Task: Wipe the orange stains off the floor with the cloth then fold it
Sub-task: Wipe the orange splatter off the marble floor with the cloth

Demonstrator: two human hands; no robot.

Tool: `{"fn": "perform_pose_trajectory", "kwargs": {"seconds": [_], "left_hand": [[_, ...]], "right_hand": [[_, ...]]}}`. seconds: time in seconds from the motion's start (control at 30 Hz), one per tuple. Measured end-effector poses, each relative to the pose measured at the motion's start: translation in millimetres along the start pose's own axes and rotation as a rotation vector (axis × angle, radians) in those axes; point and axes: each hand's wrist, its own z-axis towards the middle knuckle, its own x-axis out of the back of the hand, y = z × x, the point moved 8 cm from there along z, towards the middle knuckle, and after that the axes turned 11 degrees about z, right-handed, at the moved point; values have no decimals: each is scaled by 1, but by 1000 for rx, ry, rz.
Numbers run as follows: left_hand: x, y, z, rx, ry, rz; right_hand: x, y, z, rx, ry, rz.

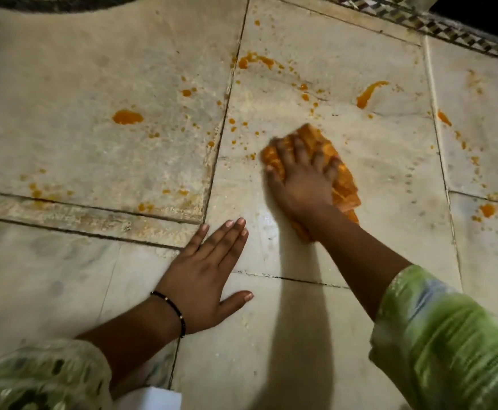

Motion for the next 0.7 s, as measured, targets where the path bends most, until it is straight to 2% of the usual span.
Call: {"fn": "perform_pose_trajectory", "kwargs": {"seconds": [0.1,0.17,0.23,0.3,0.4,0.47,0.5,0.6,0.7], "left_hand": [[1,0,1,-3,2,15],[3,0,0,6,1,15],[3,-1,0,26,1,13],[5,-3,0,71,13,6],[6,-6,-1,121,3,-3],[5,-7,-1,135,-7,6],[4,-6,-1,134,-13,16],[4,-7,-1,146,-8,28],[4,-7,0,153,-10,31]], "right_hand": [[-13,-24,-55,275,-69,-52],[-13,4,-103,315,-99,-71],[-2,48,-128,211,-97,-62],[11,80,-115,86,-71,-64],[20,82,-56,-129,23,8],[17,57,-15,-195,35,70],[11,38,-4,-160,17,58],[-12,-29,-17,139,-56,-13],[-21,-30,-86,313,-70,-46]]}}
